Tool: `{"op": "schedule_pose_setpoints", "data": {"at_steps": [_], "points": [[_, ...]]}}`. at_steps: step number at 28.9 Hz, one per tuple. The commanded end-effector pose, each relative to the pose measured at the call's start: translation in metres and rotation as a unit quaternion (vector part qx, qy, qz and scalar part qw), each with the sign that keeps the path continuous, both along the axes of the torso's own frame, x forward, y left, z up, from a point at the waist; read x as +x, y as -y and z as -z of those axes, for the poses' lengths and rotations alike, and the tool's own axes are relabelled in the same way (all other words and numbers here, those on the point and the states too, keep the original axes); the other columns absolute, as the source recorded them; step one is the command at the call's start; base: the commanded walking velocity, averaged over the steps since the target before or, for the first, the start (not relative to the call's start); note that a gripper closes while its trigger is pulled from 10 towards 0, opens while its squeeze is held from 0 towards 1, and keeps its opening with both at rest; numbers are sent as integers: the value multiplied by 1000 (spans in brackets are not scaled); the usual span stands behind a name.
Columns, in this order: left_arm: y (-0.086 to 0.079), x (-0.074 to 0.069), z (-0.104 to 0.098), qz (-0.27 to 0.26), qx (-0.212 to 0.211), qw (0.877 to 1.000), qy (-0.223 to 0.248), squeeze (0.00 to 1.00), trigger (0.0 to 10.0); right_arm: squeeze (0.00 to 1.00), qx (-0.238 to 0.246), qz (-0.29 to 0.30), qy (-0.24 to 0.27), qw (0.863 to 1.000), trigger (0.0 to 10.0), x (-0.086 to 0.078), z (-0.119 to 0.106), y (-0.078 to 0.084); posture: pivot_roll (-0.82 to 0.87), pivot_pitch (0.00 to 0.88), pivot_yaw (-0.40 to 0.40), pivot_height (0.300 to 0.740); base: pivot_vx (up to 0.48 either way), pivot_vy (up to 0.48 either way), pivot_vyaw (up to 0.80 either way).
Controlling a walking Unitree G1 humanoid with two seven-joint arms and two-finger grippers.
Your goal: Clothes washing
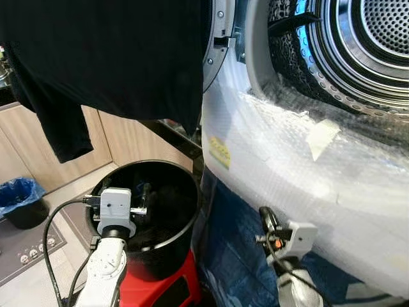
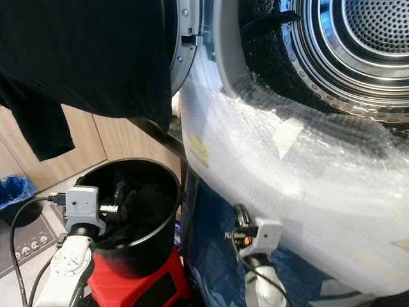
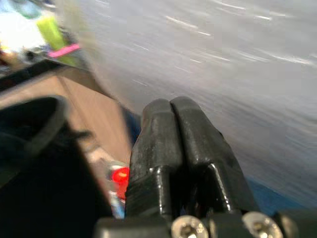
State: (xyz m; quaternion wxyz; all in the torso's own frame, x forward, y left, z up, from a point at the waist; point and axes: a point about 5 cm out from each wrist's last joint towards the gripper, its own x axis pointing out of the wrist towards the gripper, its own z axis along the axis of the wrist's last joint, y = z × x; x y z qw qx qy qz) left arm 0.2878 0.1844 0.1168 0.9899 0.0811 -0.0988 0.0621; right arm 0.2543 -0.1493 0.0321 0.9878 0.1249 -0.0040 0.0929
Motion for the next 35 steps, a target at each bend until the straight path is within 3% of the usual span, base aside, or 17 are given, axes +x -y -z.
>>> {"op": "schedule_pose_setpoints", "data": {"at_steps": [1,5,12,14,17,24,26,29,31,35], "points": [[4,-2,-1,7,-8,1000,4,0,10000,0,-25,24,-52,998,10000,-21,25,25,78,56,-40,740,0,0,0],[3,-3,0,7,-11,1000,2,0,10000,0,-33,49,-78,995,10000,-31,35,38,66,62,-38,740,0,0,0],[5,-2,0,12,-14,1000,3,0,10000,0,-35,55,-100,993,10000,-35,44,40,64,57,-34,740,0,0,0],[5,-1,-2,13,-15,1000,5,0,10000,0,-41,67,-159,984,10000,-49,63,49,68,54,-34,740,0,0,0],[4,-1,-2,13,-15,1000,4,0,10000,0,-53,71,-203,975,10000,-60,76,54,65,54,-31,740,0,0,0],[5,-1,-1,15,-16,1000,4,0,10000,0,-63,101,-277,954,10000,-74,93,61,65,52,-31,740,0,0,0],[6,-1,-2,15,-19,1000,6,0,10000,0,-58,114,-312,941,10000,-80,101,60,65,49,-29,740,0,0,0],[6,0,-2,16,-18,1000,5,0,10000,0,-62,108,-335,934,10000,-82,105,56,64,50,-25,740,0,0,0],[7,1,-2,18,-18,1000,5,0,10000,0,-75,103,-381,916,10000,-90,114,51,67,45,-20,740,0,0,0],[6,1,-3,17,-16,1000,6,0,10000,0,-79,96,-388,913,10000,-88,115,48,84,44,-21,740,0,0,0]]}}
